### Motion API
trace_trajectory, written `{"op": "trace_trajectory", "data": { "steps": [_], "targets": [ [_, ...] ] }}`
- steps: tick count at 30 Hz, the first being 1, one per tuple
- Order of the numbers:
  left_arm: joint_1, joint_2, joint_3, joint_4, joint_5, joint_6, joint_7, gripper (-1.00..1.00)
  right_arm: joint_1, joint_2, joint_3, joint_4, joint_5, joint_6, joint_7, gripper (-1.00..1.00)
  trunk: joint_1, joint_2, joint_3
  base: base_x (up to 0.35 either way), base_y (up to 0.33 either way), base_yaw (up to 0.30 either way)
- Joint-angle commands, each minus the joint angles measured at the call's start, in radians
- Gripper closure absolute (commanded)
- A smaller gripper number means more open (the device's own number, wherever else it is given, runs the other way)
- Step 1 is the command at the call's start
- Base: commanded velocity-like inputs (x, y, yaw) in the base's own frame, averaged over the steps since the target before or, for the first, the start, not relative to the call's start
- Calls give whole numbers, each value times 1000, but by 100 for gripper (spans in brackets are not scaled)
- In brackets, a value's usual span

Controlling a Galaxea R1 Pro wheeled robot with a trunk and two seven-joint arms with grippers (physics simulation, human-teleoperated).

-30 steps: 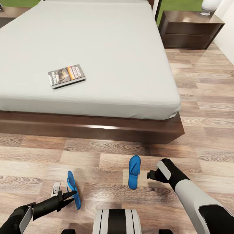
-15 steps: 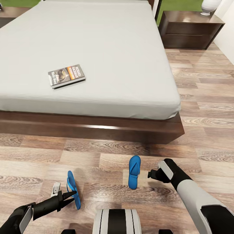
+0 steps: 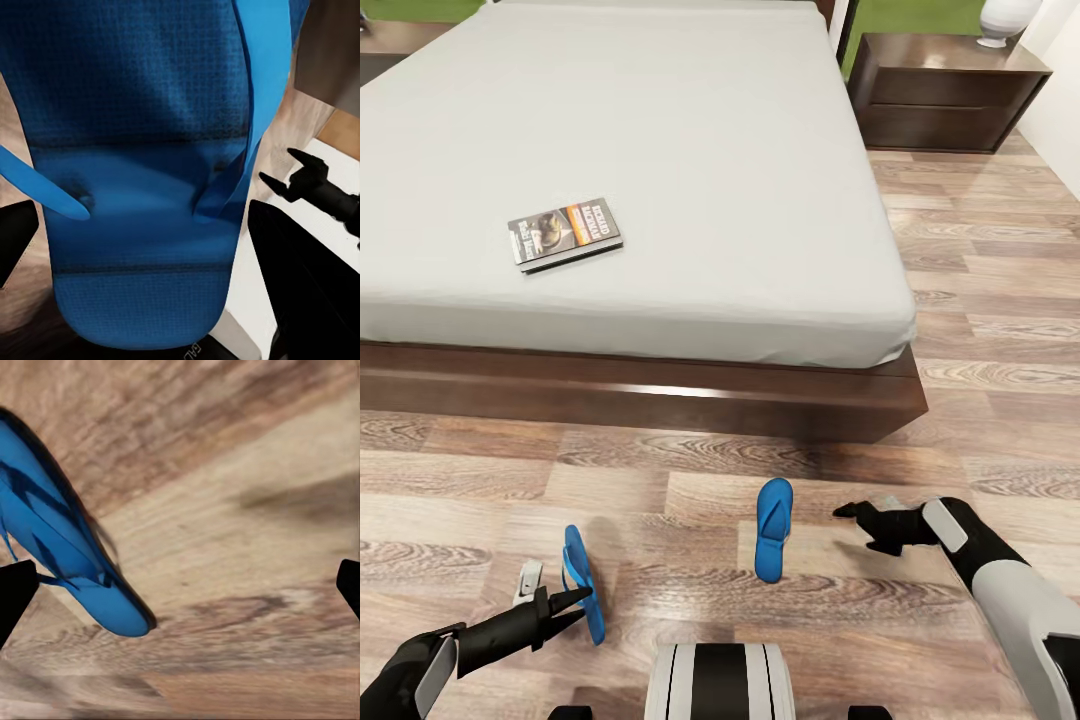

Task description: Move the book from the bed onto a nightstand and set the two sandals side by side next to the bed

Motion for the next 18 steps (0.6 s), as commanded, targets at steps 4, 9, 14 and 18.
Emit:
{"op": "trace_trajectory", "data": {
  "steps": [4,9,14,18],
  "targets": [
    [0,3,0,-1,2,6,1,100,7,-63,-24,71,-6,2,178,-100,0,0,-1,0,0,0],
    [0,-2,0,-1,1,5,22,100,15,-114,-30,174,-7,-38,304,-100,0,0,-1,0,0,0],
    [0,-5,3,-7,4,4,58,100,18,-155,-29,223,1,-141,348,-100,0,0,-1,0,0,0],
    [0,-8,3,-54,5,8,68,100,28,-175,-28,248,4,-187,392,-100,0,0,-1,0,0,0]
  ]
}}
